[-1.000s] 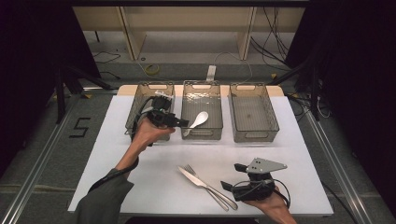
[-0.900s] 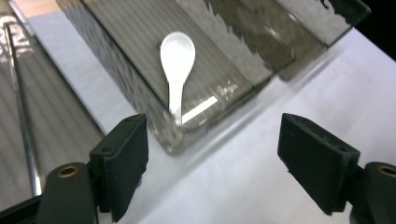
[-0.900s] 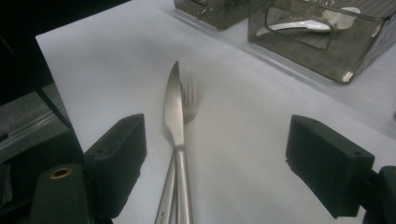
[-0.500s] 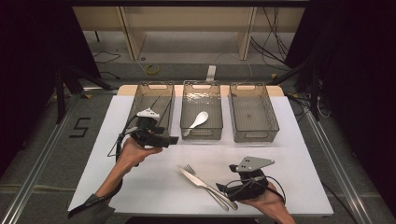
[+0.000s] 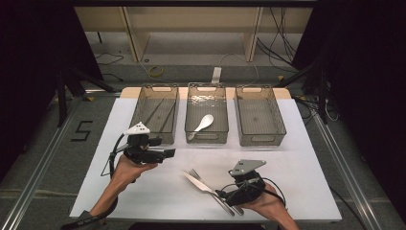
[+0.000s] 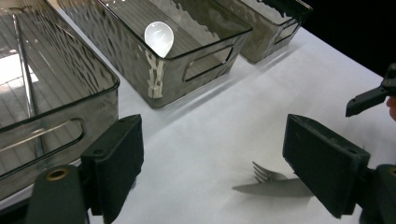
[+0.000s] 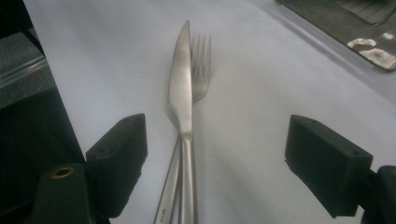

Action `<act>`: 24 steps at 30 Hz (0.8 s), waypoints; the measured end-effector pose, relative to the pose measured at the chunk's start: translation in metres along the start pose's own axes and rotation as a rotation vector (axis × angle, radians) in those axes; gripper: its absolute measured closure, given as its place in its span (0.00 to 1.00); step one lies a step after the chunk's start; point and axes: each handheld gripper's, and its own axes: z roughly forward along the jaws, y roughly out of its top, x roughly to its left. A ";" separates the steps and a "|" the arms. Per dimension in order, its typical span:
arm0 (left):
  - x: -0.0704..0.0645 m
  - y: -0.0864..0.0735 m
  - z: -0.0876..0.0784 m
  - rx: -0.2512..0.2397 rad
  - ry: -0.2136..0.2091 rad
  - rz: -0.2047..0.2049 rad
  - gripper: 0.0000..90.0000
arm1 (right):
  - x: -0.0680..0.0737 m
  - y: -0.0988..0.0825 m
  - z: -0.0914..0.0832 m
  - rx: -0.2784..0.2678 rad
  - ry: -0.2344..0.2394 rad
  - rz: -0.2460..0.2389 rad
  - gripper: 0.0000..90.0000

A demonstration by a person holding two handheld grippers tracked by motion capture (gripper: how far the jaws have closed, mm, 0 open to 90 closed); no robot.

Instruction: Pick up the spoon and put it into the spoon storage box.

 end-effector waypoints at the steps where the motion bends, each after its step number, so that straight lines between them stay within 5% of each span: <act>1: 0.000 -0.002 -0.001 0.003 0.007 0.010 0.22 | 0.000 0.001 0.001 0.012 0.002 -0.009 0.25; 15: -0.007 -0.020 -0.023 -0.026 0.036 0.043 0.22 | 0.003 0.007 0.020 0.192 0.013 -0.072 0.36; 24: -0.013 -0.026 -0.029 -0.040 0.042 0.047 0.22 | 0.001 0.010 0.024 0.262 0.040 -0.051 0.42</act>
